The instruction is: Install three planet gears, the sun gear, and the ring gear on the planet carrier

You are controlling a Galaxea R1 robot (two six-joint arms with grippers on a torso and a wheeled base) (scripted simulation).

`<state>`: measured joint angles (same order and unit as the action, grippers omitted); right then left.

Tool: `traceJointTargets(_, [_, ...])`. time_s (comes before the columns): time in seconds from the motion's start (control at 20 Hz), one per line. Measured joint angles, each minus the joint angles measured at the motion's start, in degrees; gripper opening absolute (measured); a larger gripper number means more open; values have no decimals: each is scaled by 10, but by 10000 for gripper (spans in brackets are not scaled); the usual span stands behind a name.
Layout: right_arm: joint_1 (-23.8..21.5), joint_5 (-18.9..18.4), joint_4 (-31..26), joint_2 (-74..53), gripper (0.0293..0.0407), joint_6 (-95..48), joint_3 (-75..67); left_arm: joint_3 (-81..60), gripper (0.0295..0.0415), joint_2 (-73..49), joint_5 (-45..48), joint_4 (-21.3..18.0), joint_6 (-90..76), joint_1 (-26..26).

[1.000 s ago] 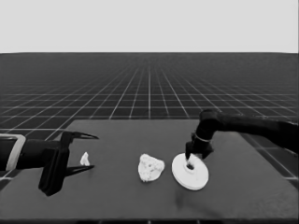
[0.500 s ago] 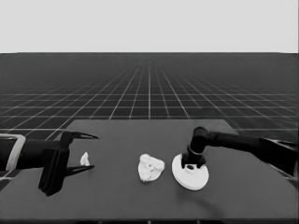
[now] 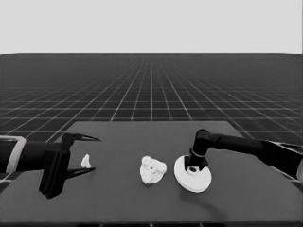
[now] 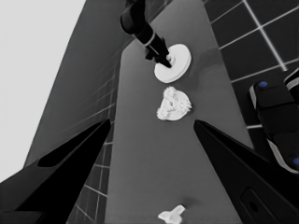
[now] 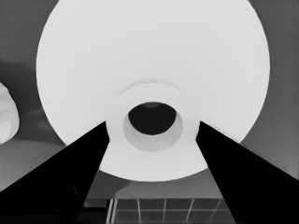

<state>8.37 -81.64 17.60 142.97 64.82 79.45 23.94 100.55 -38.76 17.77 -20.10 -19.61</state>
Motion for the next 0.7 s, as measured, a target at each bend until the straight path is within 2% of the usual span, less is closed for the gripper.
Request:
traceJointTargets(0.2, [0,0,0,0,348,0,0,0,385,0,0,0,0,0])
traceJointTargets(0.3, [-73,-40,-66,-20,348,23,-53,0,385,0,0,0,0,0])
traceJointTargets(0.4, [-105,-51,-92,-23,348,27,-61,0,385,0,0,0,0,0])
traceJointTargets(0.7, [-119,-56,-106,-24,348,27,-62,0,385,0,0,0,0,0])
